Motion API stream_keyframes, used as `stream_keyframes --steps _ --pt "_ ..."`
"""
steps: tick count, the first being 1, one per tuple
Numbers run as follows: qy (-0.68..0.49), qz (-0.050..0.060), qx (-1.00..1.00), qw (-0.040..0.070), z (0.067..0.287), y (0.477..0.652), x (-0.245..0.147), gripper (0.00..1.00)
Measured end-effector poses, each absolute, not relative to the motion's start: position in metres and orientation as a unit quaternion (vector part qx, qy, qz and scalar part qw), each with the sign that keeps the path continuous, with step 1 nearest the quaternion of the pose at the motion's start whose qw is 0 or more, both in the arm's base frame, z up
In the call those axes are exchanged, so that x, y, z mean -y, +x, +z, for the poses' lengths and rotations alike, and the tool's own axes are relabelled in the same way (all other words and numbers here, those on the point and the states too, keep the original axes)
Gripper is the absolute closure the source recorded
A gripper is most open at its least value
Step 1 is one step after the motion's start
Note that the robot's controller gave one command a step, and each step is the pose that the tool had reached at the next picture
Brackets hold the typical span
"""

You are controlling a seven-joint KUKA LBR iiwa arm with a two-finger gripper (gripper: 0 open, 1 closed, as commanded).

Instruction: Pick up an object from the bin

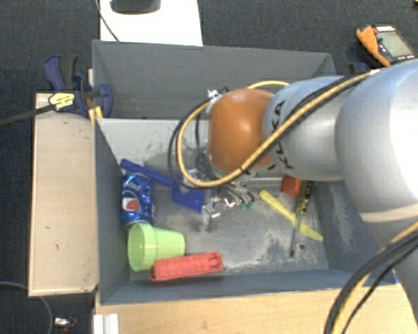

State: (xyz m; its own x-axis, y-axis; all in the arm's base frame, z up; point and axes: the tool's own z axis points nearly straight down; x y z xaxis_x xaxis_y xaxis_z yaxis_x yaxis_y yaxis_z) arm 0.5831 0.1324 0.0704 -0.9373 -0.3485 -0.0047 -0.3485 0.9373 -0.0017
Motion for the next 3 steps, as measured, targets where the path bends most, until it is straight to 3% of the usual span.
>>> stream_keyframes --steps 1,2,3 --pt "-0.145 0.001 -0.989 0.004 0.093 0.572 -0.118 0.0" --pt "-0.15 0.001 -0.989 0.006 0.098 0.567 -0.115 0.0" --pt "-0.281 0.001 -0.96 0.006 0.135 0.571 -0.126 0.0"
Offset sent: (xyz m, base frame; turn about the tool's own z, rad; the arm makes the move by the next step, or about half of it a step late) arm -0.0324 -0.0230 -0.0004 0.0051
